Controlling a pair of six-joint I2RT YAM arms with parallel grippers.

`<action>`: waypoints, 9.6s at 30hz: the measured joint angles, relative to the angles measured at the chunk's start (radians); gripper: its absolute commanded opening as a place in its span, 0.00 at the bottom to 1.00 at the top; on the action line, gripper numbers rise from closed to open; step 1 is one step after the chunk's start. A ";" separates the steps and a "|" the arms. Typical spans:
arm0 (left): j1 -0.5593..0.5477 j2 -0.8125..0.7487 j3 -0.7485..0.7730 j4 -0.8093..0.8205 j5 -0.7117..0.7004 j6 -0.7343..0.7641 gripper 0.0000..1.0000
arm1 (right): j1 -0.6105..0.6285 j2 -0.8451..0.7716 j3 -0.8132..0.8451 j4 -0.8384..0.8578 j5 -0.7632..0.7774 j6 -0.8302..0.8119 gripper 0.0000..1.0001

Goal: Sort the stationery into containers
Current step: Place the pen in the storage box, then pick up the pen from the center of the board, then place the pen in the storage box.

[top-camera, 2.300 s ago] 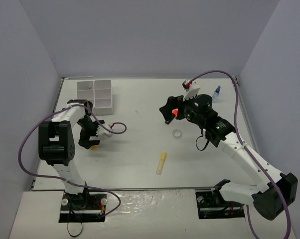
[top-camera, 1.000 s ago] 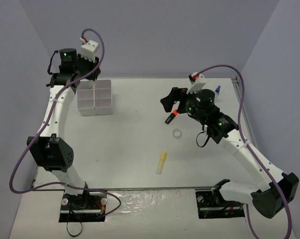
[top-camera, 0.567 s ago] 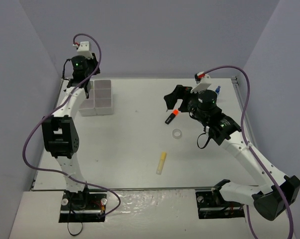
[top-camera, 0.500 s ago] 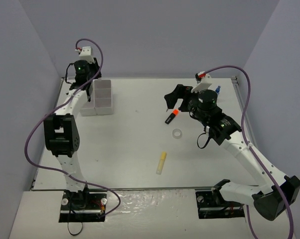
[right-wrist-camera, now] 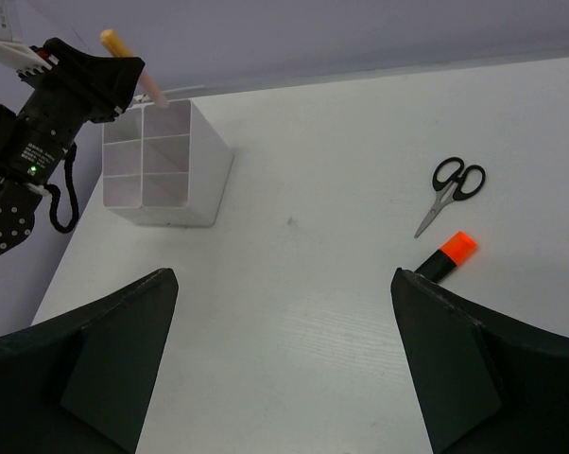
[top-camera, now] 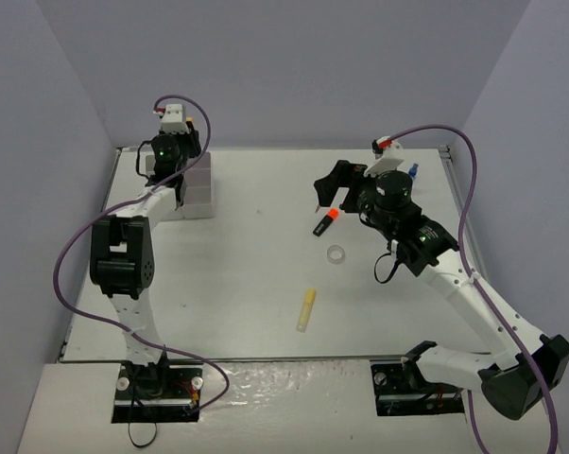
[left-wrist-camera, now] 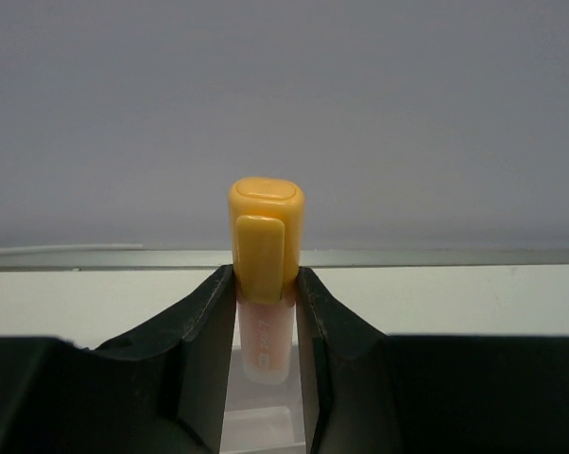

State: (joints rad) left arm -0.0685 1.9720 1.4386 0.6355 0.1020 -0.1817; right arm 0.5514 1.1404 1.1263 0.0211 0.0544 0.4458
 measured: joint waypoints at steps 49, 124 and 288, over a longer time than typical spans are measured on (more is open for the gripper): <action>-0.011 -0.451 0.258 -1.418 -0.056 0.485 0.74 | -0.031 0.043 0.048 -0.191 -0.007 0.059 0.97; 0.002 -0.723 -0.065 -0.972 0.050 0.491 0.78 | -0.279 0.770 0.655 -0.041 -0.165 -0.143 0.96; -0.093 -0.624 -0.137 -0.509 0.627 -0.439 0.74 | 0.178 0.562 0.357 0.289 -0.253 -0.515 0.00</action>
State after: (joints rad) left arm -0.1612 1.3479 1.3014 0.1265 0.7293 -0.6209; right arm 0.7293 1.7025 1.4834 0.3101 -0.1991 -0.0691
